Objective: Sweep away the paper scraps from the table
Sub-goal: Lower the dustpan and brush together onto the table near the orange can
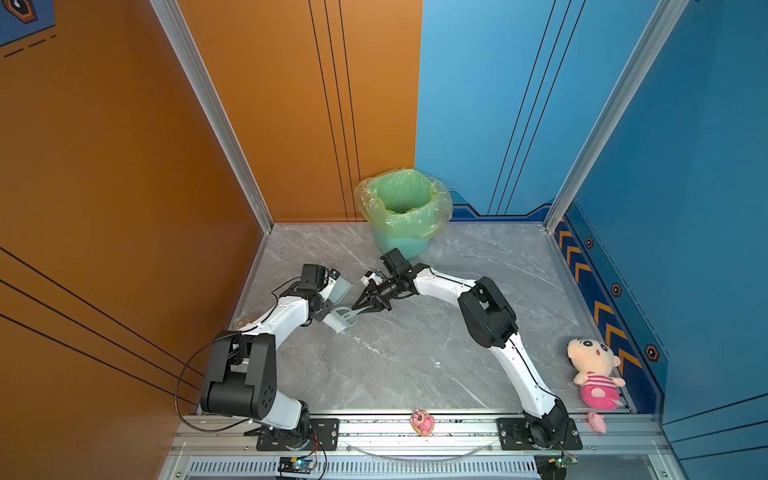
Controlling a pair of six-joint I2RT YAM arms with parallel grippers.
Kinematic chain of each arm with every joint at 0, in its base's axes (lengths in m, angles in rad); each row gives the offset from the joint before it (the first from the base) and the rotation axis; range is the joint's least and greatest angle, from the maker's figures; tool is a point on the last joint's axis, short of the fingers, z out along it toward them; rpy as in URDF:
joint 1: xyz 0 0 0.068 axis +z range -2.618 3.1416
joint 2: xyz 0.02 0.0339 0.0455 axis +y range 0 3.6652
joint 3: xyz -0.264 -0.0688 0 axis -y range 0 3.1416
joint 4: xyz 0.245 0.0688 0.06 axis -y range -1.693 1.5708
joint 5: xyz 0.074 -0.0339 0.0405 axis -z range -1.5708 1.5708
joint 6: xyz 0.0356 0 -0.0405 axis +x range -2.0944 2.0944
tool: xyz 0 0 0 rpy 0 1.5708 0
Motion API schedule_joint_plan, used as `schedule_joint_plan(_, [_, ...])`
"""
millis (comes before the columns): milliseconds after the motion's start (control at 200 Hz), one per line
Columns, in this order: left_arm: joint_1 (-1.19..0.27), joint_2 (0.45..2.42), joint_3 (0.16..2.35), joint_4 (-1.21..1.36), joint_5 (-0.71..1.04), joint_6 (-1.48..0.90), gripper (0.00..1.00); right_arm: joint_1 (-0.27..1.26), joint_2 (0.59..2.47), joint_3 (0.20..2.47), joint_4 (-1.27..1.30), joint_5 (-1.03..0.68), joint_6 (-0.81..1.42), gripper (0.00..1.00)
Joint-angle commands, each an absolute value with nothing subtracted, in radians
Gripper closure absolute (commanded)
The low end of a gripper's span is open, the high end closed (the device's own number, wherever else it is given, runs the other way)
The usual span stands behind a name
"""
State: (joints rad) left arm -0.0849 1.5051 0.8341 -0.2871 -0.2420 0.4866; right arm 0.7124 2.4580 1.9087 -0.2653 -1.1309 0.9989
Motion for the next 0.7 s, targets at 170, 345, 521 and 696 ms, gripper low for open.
schedule_joint_plan(170, [-0.075, 1.556, 0.860, -0.294, -0.255, 0.503, 1.00, 0.675, 2.535, 1.913, -0.201, -1.088, 1.086, 0.82])
schedule_joint_plan(345, [-0.075, 1.582, 0.871, -0.298, -0.257, 0.506, 1.00, 0.665, 2.558, 1.912, -0.134, -1.089, 1.142, 0.79])
schedule_joint_plan(521, [-0.077, 1.590, 0.873, -0.293, -0.261, 0.502, 0.94, 0.660, 2.575, 1.911, -0.069, -1.090, 1.193, 0.71])
schedule_joint_plan(696, [-0.076, 1.574, 0.861, -0.263, -0.252, 0.494, 0.73, 0.654, 2.586, 1.911, -0.034, -1.086, 1.223, 0.61])
